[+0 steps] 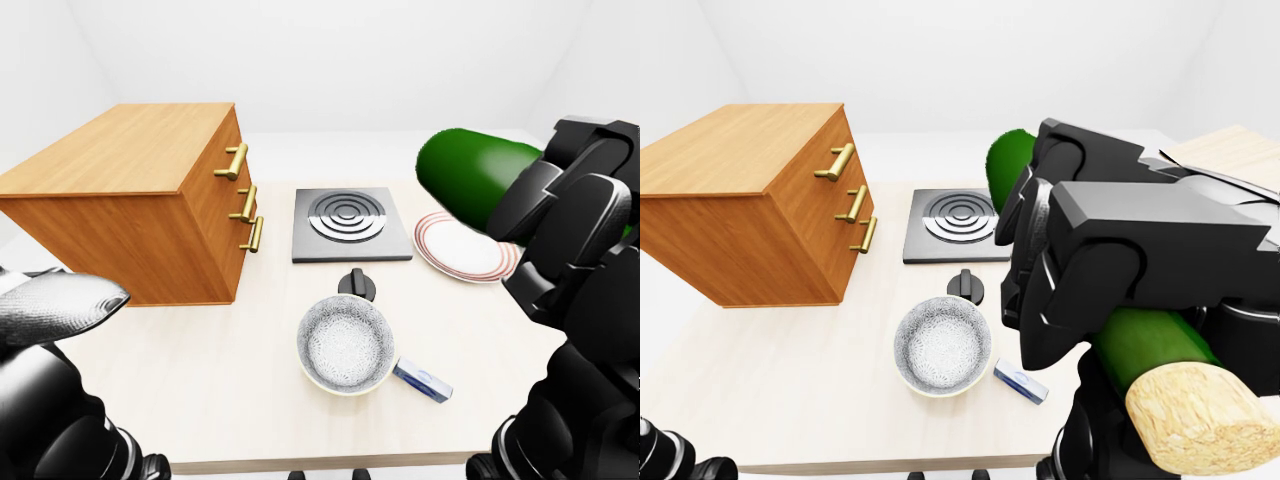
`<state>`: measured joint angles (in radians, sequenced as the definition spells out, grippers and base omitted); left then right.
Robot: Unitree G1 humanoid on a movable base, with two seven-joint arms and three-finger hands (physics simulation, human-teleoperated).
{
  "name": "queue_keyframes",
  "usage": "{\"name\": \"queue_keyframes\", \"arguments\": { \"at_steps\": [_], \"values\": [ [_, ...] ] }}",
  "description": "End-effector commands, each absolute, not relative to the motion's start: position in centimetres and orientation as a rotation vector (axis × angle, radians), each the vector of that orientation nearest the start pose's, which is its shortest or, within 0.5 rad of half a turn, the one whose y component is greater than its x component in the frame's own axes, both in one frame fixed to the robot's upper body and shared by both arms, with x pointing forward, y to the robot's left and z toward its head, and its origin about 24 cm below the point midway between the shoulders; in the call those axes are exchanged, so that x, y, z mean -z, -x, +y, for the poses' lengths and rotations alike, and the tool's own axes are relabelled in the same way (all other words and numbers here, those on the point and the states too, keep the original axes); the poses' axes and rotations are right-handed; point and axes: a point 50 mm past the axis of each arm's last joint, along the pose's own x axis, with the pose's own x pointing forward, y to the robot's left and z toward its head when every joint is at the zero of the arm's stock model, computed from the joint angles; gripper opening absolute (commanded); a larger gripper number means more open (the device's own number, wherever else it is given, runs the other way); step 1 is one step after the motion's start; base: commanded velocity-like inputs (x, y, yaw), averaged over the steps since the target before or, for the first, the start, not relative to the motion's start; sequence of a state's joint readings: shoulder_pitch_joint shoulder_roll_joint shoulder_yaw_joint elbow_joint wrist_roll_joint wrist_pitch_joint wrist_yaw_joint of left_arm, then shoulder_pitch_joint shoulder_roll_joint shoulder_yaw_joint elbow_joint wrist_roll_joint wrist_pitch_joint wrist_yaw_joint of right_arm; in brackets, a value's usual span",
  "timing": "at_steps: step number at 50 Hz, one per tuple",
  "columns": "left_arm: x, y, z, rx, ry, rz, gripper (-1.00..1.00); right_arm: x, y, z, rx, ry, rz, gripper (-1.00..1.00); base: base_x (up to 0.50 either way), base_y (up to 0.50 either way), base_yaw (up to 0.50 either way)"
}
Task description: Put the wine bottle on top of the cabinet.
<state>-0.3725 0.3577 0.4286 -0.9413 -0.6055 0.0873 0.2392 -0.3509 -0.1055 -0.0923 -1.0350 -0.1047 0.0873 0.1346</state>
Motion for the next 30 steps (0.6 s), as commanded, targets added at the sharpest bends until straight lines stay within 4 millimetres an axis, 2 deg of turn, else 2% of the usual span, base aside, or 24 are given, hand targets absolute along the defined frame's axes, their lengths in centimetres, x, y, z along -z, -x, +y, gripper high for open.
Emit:
{"name": "queue_keyframes", "arguments": {
  "at_steps": [1,9,21,30],
  "values": [
    [-29.6,-18.5,19.9,-0.040,0.211,-1.122,1.00,-29.4,-17.1,-13.4,-0.055,0.181,-1.233,-1.00,0.00,0.00,0.00],
    [-27.9,-20.4,16.6,0.028,0.074,-1.042,1.00,-29.1,-17.5,-13.6,-0.051,0.157,-1.201,-1.00,0.00,0.00,0.00],
    [-26.4,-22.0,13.8,0.081,-0.074,-0.966,1.00,-28.8,-17.9,-13.5,-0.057,0.146,-1.181,-1.00,0.00,0.00,0.00],
    [-26.2,-22.8,11.7,0.126,-0.131,-0.950,1.00,-29.1,-17.7,-13.4,-0.062,0.142,-1.199,-1.00,0.00,0.00,0.00]
  ]
}}
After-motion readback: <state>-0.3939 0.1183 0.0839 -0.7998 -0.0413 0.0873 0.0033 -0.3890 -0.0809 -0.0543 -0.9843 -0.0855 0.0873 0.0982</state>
